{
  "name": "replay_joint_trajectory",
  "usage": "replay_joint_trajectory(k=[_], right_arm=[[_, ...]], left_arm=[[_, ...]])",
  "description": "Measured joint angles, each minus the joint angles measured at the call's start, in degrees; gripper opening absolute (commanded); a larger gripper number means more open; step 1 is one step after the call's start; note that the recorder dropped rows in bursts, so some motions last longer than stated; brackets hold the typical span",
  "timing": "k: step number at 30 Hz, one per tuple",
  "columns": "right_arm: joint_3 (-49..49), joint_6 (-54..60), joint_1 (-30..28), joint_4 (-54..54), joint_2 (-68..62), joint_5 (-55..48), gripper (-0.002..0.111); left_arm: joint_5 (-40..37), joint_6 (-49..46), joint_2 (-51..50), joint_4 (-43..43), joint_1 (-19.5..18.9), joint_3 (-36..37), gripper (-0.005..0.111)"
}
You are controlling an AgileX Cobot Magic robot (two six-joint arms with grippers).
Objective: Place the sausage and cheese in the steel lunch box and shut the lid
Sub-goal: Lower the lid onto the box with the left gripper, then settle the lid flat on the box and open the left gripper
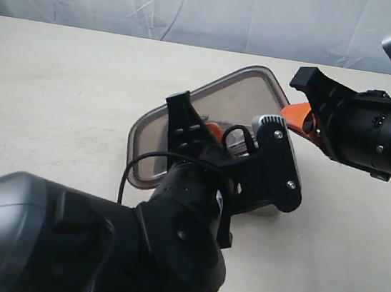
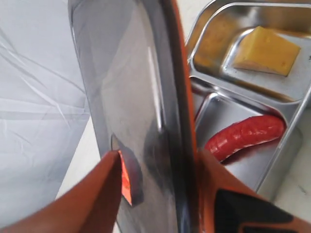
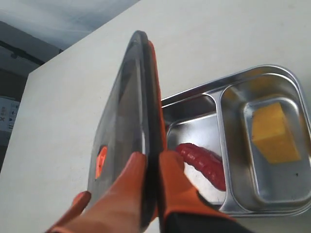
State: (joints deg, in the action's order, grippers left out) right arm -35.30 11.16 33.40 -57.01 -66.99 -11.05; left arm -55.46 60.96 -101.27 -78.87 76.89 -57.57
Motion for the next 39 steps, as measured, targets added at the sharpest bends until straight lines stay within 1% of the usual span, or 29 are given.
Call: replay_joint_trajectory(k=[3, 6, 12, 20, 24, 31, 35, 39], right_arm=[[0.0, 0.0, 0.1, 0.0, 0.0, 1.0, -0.001], [0.4, 0.0, 0.1, 0.0, -0.2, 2.0, -0.001], [2.0, 0.0, 0.1, -0.3, -1.3, 4.2, -0.001], [4.1, 0.0, 0.1, -0.3, -2.0, 8.1, -0.001], [4.5, 0.1, 0.1, -0.2, -3.5, 10.6, -0.001], [4.8, 0.1, 0.1, -0.2, -7.4, 12.8, -0.001], [4.8, 0.1, 0.1, -0.2, -8.9, 13.6, -0.001], [5.3, 0.1, 0.1, -0.2, -9.5, 13.5, -0.001]], left_arm=[[-1.2, 0.0, 0.1, 2.0, 0.0, -0.3, 0.045], [-0.3, 0.3, 0.5, 3.4, 0.0, -0.3, 0.045], [6.3, 1.3, 0.6, 3.4, 0.0, -0.3, 0.033], [9.5, 1.3, 0.6, 3.3, -0.9, -0.3, 0.033], [9.0, 1.3, 0.7, 3.7, -1.1, -0.3, 0.033], [9.1, 1.2, 0.7, 4.8, -2.9, 0.0, 0.033], [9.5, 1.4, 0.7, 5.4, -3.6, 2.7, 0.033], [9.5, 5.0, 0.8, 5.8, -6.7, 6.1, 0.033]])
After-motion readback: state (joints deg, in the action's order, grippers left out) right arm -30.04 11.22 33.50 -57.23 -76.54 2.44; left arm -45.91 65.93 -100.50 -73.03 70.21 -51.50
